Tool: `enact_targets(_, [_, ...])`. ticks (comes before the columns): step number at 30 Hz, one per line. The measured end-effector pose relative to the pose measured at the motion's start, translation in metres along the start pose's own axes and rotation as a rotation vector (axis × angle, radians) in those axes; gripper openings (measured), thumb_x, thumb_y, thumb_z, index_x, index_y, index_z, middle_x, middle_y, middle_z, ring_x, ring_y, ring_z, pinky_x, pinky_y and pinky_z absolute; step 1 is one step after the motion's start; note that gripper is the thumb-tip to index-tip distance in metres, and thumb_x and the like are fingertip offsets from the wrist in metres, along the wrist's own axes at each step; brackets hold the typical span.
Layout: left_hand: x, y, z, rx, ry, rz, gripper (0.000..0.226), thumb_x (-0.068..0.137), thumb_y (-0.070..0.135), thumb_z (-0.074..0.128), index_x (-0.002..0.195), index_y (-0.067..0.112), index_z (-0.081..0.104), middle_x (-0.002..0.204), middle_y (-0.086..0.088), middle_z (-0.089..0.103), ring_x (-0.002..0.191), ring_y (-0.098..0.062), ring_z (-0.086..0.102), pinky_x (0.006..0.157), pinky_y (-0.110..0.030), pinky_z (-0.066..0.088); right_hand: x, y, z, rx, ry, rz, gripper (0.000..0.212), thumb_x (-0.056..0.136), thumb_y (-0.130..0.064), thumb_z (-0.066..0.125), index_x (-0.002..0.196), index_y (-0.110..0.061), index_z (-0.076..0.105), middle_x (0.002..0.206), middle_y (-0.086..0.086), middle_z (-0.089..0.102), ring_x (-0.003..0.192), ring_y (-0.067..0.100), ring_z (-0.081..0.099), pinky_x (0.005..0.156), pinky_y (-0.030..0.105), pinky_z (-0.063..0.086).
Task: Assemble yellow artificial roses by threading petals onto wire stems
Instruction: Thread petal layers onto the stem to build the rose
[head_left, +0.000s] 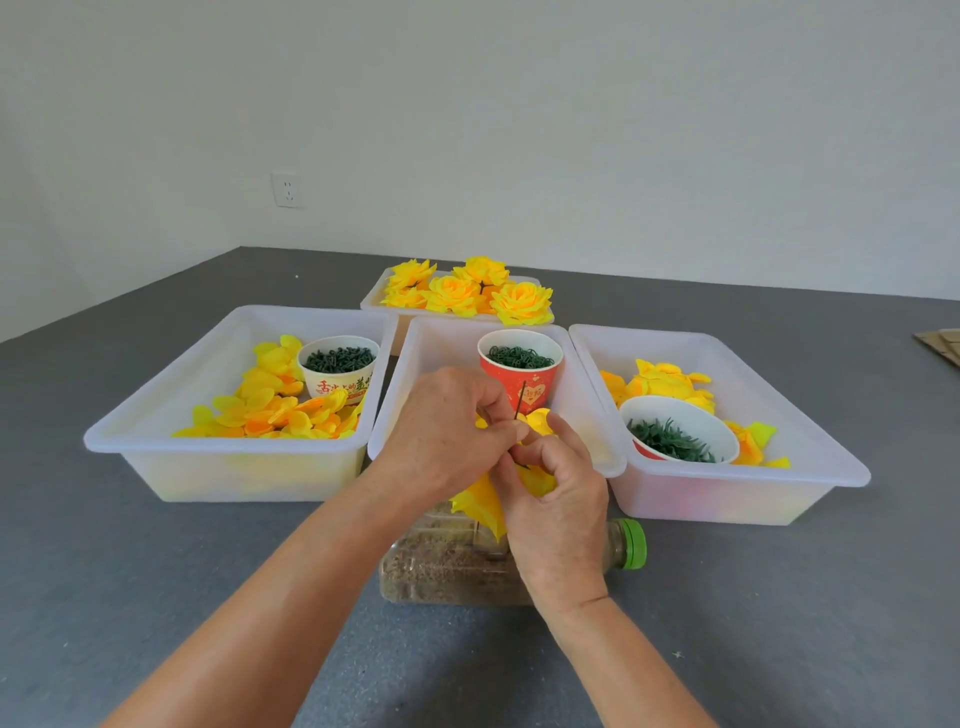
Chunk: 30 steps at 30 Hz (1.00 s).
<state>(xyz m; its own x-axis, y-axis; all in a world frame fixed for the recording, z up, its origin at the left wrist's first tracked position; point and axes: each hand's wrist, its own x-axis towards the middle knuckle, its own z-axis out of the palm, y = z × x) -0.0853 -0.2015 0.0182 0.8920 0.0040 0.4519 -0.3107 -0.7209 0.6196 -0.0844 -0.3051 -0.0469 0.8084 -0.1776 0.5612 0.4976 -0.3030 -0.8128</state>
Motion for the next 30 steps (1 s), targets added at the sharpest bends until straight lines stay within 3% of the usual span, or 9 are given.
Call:
enact_targets(4, [0.000,0.001,0.000,-0.032,-0.003,-0.033,0.015,0.076,0.020,0.074,0.064,0.016,0.067,0.069,0.010,0.064,0.066,0.004,0.053,0.060,-0.005,0.037,0.006,-0.003,-0.008,-0.010,-0.107,0.095,0.007,0.078,-0.027,0.073,0.075,-0.021,0.074,0.088,-0.025,0.059,0.121,0.014,0.050,0.100,0.042,0.039])
enact_targets(9, [-0.001,-0.001,-0.003,-0.058,-0.014,-0.047,0.011,0.076,0.022,0.075,0.073,0.011,0.074,0.071,0.005,0.069,0.060,0.007,0.053,0.058,-0.004,0.038,0.015,-0.007,-0.017,-0.087,-0.209,0.093,0.011,0.077,-0.035,0.073,0.069,-0.027,0.073,0.091,-0.021,0.065,0.115,0.019,0.054,0.096,0.044,0.042])
enact_targets(12, [-0.001,0.001,-0.005,-0.068,-0.044,-0.072,0.011,0.076,0.022,0.075,0.069,0.014,0.072,0.070,0.002,0.070,0.056,0.003,0.055,0.058,-0.003,0.039,0.014,-0.007,-0.017,-0.044,-0.231,0.134,0.012,0.075,-0.038,0.073,0.070,-0.027,0.074,0.098,-0.003,0.069,0.105,0.022,0.058,0.090,0.045,0.046])
enact_targets(17, [0.002,-0.001,-0.008,-0.078,-0.082,-0.083,0.022,0.075,0.022,0.076,0.058,0.028,0.064,0.066,0.003,0.069,0.058,0.011,0.054,0.058,-0.003,0.040,0.013,-0.007,-0.017,-0.078,-0.198,0.063,0.010,0.072,-0.035,0.077,0.073,-0.025,0.074,0.082,-0.008,0.068,0.094,0.018,0.057,0.085,0.042,0.046])
enact_targets(23, [0.001,-0.004,-0.006,-0.121,-0.085,-0.083,0.023,0.074,0.022,0.077,0.056,0.028,0.065,0.065,0.005,0.067,0.065,0.000,0.058,0.063,-0.013,0.043,0.005,-0.001,-0.017,-0.088,-0.156,-0.040,0.008,0.073,-0.029,0.077,0.072,-0.030,0.070,0.079,-0.016,0.065,0.089,0.004,0.052,0.079,0.018,0.041])
enact_targets(28, [-0.003,-0.009,-0.008,-0.157,-0.071,-0.070,0.009,0.079,0.023,0.072,0.077,0.015,0.075,0.072,0.008,0.068,0.066,0.005,0.056,0.063,-0.010,0.041,0.007,0.002,-0.017,-0.057,-0.168,-0.014,0.005,0.074,-0.027,0.076,0.075,-0.032,0.073,0.081,-0.016,0.068,0.092,0.008,0.055,0.084,0.028,0.045])
enact_targets(30, [-0.009,-0.014,-0.009,-0.157,-0.030,-0.068,0.008,0.081,0.021,0.071,0.084,0.016,0.075,0.080,0.011,0.065,0.077,0.006,0.057,0.071,-0.009,0.042,0.012,0.001,-0.019,-0.023,-0.203,0.021,0.018,0.076,-0.022,0.075,0.072,-0.039,0.070,0.083,-0.019,0.068,0.096,0.008,0.058,0.088,0.030,0.046])
